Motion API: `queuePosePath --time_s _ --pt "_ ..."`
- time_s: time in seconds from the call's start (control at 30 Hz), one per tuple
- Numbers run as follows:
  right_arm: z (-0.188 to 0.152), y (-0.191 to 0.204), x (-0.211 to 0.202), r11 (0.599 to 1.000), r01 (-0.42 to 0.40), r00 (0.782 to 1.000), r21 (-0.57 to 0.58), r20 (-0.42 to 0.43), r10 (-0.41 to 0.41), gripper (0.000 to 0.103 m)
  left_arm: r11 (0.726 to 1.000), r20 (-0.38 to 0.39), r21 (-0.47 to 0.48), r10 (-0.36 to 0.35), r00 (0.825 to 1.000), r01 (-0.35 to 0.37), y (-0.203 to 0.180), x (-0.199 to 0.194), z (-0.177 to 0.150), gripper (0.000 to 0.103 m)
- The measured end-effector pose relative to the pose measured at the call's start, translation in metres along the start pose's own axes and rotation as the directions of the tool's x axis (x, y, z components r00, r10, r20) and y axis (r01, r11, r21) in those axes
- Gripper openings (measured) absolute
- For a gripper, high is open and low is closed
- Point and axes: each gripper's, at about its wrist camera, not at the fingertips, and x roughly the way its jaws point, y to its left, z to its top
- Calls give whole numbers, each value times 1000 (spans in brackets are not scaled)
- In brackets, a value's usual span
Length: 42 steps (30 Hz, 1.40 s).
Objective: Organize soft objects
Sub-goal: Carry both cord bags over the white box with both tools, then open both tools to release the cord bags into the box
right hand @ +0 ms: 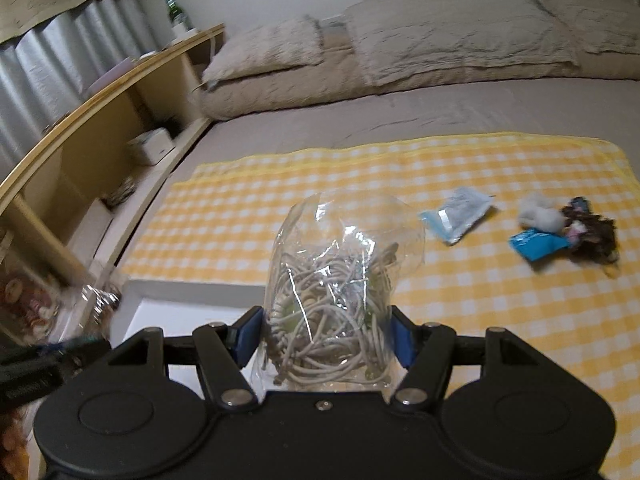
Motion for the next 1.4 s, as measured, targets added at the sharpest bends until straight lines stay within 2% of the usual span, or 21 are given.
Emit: queuePosePath --time_s 0.27,0.4,0.67,0.97,1.07,1.1,1.2,1.4 --pt "-15 33 32 998 -56 993 -10 -101 55 66 998 -123 -10 55 991 -57 30 28 -33 36" --pt "-24 42 55 997 -67 984 35 -161 72 66 996 -161 -24 83 983 -88 44 39 -42 36" --pt "-39 63 93 998 -56 969 40 -239 64 66 993 -178 -72 78 981 -92 62 52 -46 36" --pt "-43 74 115 999 -41 962 34 -267 49 66 997 -197 -30 58 979 -65 57 73 -52 36" --pt "-43 72 118 999 -31 964 41 -264 41 68 999 -210 1 49 976 -50 52 76 -55 40" --pt "-43 72 119 999 -24 963 39 -266 34 75 999 -215 4 49 975 -49 51 76 -55 45" --pt "-42 72 118 999 -23 962 27 -272 29 83 999 -227 4 37 973 -37 50 74 -57 54" --pt "-39 72 110 1000 -18 964 11 -266 20 85 999 -226 10 36 973 -34 49 68 -57 60"
